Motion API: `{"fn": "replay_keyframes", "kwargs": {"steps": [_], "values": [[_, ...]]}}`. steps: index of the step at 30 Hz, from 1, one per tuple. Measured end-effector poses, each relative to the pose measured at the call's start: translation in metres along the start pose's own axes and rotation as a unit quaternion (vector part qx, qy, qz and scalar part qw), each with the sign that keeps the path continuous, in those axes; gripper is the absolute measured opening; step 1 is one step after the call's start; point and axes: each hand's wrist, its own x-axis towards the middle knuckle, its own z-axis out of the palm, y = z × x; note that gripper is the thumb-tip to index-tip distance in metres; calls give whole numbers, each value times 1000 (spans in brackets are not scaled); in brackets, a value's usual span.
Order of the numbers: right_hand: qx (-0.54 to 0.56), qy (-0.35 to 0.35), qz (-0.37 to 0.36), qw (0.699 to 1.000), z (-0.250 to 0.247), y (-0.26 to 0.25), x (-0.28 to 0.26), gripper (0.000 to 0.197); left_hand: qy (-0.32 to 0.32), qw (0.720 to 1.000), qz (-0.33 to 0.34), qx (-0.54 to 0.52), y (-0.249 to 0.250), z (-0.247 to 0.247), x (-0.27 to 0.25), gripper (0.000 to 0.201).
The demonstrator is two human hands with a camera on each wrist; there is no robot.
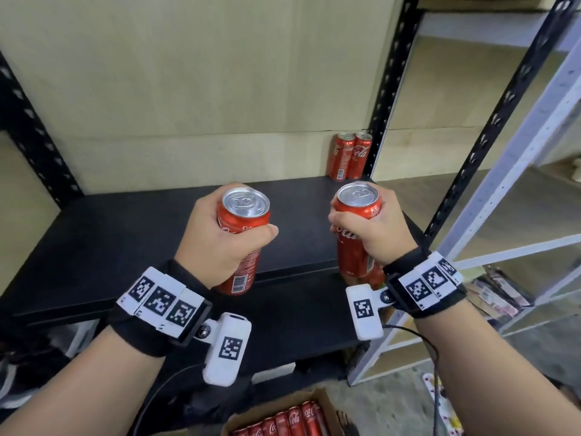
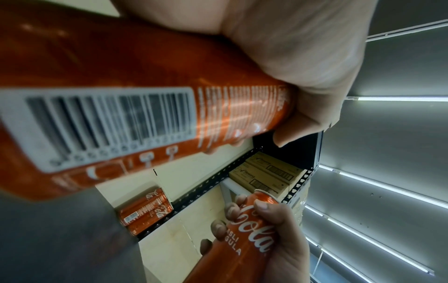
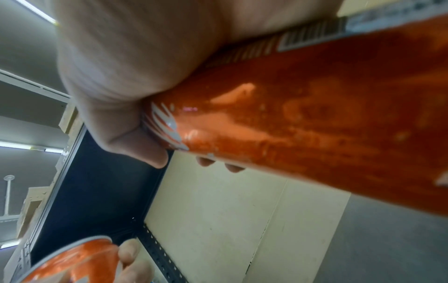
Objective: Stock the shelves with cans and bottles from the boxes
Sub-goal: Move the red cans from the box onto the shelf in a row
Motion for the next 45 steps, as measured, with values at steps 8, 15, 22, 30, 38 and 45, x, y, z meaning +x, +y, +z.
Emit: {"fn": "replay_keyframes", "kwargs": {"steps": [8,15,22,30,38,45], "values": [[10,-42,14,999,-44,67,78,34,36,999,-36,12,-56,56,63,37],[71,-70,73,992,-74,113,108,34,13,997,-79,19,-88,107,95,40],[66,-101,73,990,-84,142,107,28,18,992,-126,6,-115,141,105,35],[62,-144,67,985,-88,143,103,37,5,992,-114,47,-117,153,107,35],[-206,-248,65,944,-113,95,118,79,-148,942,-138,269,-71,116,134,62],[-445,-338,16,829,-118,47,140,87,-298,825,-85,473,-33,105,159,81]]}}
